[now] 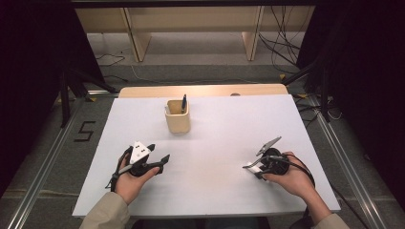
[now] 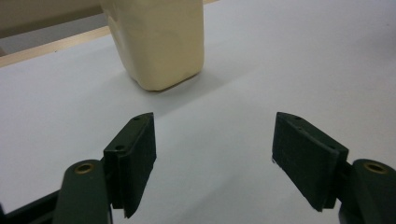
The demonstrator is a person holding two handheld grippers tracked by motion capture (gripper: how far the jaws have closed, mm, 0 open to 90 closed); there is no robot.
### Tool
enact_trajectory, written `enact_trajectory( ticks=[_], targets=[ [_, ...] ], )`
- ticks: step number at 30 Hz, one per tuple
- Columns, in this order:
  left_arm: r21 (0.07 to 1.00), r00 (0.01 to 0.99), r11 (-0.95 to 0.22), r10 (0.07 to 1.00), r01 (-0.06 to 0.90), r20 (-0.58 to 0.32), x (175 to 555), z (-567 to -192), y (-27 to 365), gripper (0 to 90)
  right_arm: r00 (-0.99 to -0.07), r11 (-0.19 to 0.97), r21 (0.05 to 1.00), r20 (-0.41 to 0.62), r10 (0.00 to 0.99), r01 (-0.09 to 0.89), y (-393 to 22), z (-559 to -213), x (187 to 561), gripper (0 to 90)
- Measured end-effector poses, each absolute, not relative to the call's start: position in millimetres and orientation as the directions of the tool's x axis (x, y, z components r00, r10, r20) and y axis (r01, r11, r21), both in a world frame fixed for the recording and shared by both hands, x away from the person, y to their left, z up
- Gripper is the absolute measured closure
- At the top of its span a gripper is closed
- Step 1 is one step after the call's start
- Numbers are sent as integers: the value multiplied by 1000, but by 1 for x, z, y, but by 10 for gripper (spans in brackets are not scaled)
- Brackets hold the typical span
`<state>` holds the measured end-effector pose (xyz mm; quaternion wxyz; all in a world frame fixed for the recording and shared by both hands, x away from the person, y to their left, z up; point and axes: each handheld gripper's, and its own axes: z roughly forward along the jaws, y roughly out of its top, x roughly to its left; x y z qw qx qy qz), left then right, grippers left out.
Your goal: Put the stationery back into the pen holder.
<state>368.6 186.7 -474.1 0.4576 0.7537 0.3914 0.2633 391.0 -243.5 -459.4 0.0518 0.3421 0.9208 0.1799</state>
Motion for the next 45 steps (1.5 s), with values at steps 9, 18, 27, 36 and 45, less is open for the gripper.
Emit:
enact_trajectory(
  ticks=[9,18,27,36,45],
  targets=[
    [896,556,-275,831,348,39,369,-474,187,303,-769,710,366,25,638,601,-243,-460,391,694],
    [896,554,-274,832,349,39,369,-474,187,303,-773,717,362,18,634,596,-243,-459,391,697],
    [896,555,-276,831,349,39,369,-474,187,304,-777,724,357,6,630,590,-242,-459,390,698],
    [895,556,-276,831,351,38,369,-475,187,304,-777,723,366,2,629,586,-242,-459,391,699],
    [895,555,-273,831,353,35,369,-475,187,305,-772,709,385,13,635,590,-242,-457,391,702]
  ],
)
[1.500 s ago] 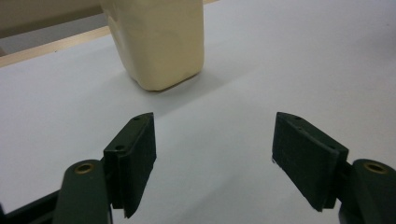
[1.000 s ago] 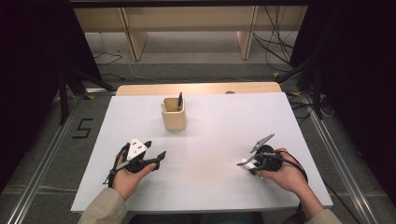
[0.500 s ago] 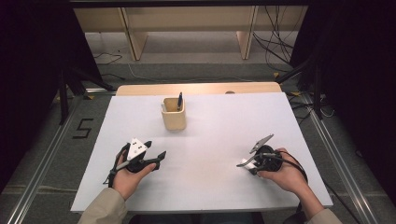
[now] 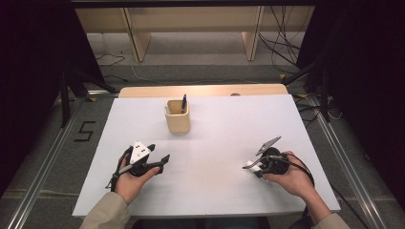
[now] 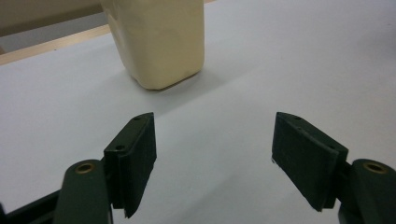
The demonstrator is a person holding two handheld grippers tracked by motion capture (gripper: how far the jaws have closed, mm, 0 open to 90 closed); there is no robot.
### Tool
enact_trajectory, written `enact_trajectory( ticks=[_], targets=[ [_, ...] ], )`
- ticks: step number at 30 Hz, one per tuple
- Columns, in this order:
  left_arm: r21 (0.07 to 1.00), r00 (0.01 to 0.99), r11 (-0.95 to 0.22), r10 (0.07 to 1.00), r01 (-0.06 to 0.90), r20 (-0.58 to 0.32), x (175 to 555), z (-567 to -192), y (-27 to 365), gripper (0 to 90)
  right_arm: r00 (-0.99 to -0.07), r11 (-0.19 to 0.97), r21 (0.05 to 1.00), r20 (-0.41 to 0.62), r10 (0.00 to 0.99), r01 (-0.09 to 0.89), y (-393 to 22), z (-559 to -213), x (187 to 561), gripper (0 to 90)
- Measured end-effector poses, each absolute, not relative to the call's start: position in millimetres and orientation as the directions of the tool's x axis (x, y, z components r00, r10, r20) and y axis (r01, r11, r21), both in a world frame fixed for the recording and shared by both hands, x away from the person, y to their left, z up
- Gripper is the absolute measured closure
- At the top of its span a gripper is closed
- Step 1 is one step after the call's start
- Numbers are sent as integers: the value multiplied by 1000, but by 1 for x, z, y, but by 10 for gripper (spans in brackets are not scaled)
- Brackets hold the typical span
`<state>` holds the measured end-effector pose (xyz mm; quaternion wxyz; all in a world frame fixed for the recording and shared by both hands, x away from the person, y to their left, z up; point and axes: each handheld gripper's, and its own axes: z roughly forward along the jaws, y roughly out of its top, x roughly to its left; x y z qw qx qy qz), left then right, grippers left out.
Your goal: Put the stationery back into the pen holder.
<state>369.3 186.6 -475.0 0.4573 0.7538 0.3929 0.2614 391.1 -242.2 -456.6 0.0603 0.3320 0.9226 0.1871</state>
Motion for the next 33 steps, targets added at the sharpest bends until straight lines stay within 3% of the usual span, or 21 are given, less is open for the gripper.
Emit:
enact_trajectory(
  ticks=[23,33],
  targets=[
    [895,555,-271,831,353,33,369,-475,187,306,-743,627,524,16,669,576,-247,-445,390,704],
    [896,557,-272,830,352,32,369,-475,186,307,-712,538,635,26,701,553,-249,-436,389,704]
  ],
)
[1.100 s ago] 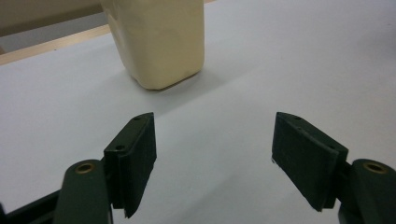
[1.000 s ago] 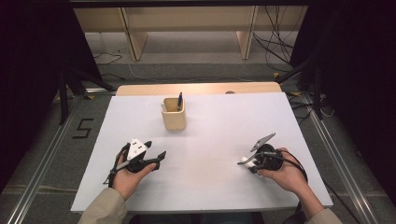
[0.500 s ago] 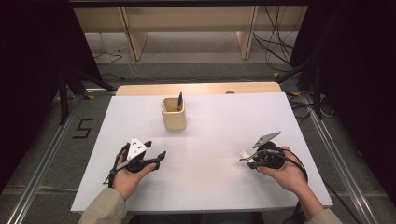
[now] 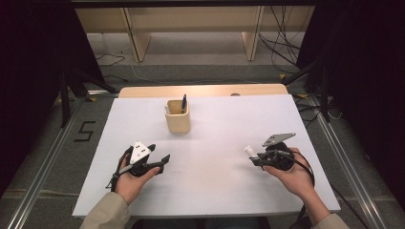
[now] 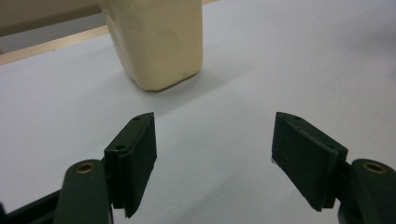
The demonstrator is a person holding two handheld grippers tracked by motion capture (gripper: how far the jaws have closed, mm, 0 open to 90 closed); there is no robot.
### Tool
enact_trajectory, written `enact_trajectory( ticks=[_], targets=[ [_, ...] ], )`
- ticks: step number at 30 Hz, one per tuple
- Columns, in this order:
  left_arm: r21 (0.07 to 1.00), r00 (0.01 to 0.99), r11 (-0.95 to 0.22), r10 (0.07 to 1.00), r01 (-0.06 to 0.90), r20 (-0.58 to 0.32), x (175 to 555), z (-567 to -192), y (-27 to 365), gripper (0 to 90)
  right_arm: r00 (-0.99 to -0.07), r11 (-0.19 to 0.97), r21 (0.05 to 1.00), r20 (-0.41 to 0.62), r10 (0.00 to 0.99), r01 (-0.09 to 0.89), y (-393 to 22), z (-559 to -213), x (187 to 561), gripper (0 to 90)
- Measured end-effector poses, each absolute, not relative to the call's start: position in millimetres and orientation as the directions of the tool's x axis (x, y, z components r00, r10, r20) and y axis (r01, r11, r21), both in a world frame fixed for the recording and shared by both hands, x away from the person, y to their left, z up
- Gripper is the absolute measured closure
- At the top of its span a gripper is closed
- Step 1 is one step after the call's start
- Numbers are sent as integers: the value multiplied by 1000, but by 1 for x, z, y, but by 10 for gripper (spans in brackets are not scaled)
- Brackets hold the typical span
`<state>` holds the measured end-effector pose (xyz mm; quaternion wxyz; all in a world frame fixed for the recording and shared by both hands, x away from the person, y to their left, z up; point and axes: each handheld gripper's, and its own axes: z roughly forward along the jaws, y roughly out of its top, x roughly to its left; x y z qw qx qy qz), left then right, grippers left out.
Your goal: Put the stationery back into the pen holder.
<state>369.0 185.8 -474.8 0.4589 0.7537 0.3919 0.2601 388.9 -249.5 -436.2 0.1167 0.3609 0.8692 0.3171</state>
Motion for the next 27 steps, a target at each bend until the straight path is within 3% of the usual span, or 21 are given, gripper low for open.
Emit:
enact_trajectory(
  ticks=[13,27],
  targets=[
    [898,567,-266,824,352,22,369,-474,183,310,-682,400,770,62,729,497,-247,-432,387,704],
    [902,579,-256,815,348,7,369,-470,179,307,-708,375,814,60,704,443,-226,-434,386,704]
  ],
)
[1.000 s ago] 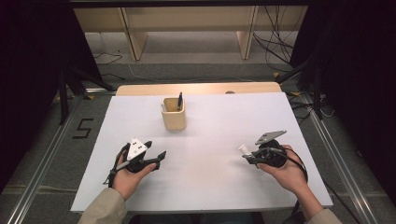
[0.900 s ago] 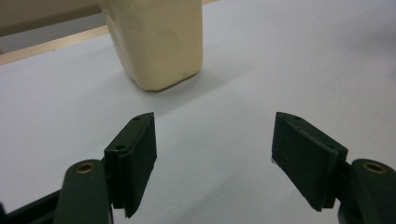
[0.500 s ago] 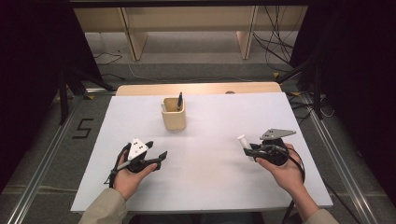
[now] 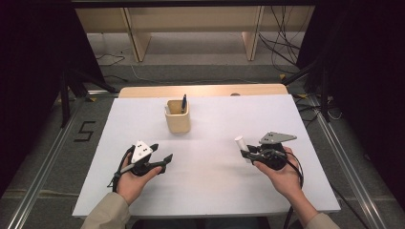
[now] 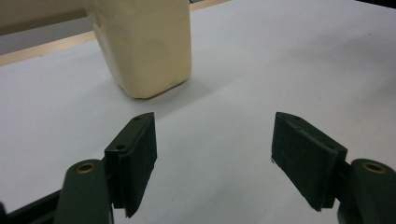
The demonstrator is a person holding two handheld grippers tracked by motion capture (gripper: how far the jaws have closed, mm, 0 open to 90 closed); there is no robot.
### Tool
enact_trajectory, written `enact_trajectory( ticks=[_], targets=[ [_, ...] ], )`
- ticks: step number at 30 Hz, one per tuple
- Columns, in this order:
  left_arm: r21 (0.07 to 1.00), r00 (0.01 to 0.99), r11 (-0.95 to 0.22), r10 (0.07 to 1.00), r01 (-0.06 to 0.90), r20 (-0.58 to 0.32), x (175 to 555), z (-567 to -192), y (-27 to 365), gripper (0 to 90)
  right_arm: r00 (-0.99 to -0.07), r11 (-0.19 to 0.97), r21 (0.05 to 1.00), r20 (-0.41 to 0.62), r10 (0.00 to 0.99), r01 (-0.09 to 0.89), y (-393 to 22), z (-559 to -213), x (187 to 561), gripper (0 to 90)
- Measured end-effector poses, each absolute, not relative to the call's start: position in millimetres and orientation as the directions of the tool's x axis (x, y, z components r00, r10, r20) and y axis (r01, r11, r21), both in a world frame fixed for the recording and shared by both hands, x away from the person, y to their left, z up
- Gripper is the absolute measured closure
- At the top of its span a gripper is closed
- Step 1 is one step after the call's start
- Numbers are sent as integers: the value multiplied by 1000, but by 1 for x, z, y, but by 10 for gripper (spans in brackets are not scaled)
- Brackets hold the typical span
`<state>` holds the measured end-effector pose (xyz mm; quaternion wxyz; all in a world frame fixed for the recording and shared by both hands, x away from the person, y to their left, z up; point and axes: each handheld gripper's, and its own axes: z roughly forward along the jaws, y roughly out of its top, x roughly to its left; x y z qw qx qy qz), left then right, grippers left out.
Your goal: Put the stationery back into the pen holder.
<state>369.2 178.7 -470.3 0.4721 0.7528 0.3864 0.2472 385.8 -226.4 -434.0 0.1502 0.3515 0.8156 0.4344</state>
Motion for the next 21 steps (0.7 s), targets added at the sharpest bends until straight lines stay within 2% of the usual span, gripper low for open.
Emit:
enact_trajectory(
  ticks=[21],
  targets=[
    [913,642,-234,766,334,-39,370,-454,149,299,-753,367,855,41,656,367,-180,-432,387,703]
  ],
)
